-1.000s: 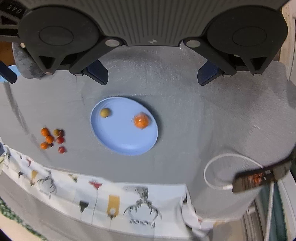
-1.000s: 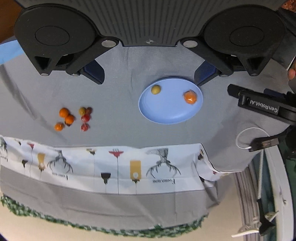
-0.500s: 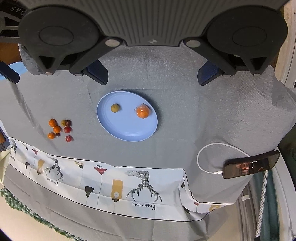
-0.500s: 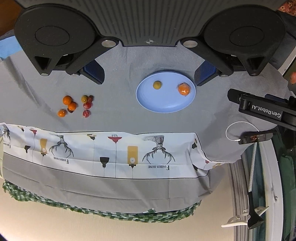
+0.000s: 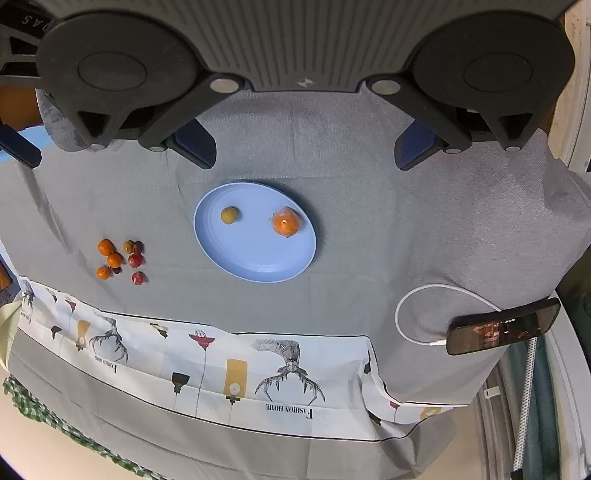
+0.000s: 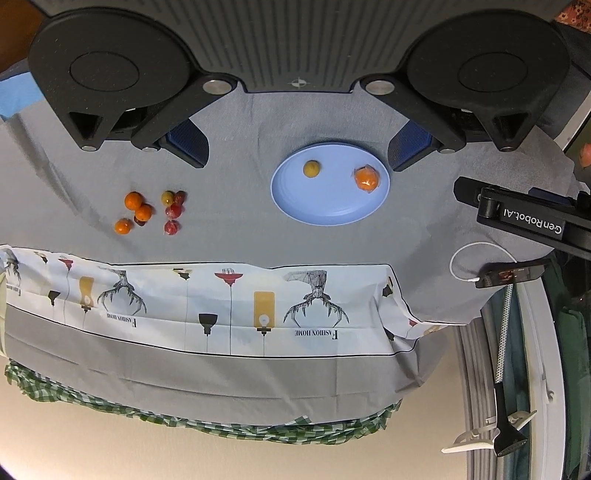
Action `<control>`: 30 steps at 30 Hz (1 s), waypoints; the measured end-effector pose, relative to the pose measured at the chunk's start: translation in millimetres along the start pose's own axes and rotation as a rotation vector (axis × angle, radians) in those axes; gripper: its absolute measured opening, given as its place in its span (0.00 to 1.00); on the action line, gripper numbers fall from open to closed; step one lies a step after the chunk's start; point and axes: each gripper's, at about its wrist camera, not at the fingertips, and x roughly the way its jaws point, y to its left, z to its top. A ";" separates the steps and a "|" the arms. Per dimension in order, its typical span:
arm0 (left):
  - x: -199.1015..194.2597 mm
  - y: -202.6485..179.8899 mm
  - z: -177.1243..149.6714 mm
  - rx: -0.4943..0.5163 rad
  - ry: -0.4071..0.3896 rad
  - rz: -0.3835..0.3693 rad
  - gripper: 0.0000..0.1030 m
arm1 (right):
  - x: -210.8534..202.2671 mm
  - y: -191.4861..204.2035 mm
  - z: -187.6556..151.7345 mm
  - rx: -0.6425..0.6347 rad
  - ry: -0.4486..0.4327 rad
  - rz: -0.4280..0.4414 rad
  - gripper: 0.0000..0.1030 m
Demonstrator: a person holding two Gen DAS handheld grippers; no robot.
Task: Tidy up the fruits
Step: 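Lift both tools away from the plate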
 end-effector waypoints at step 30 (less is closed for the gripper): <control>37.1 -31.7 21.7 0.040 0.057 0.025 1.00 | 25.2 -47.0 -5.8 0.180 0.038 -0.012 0.99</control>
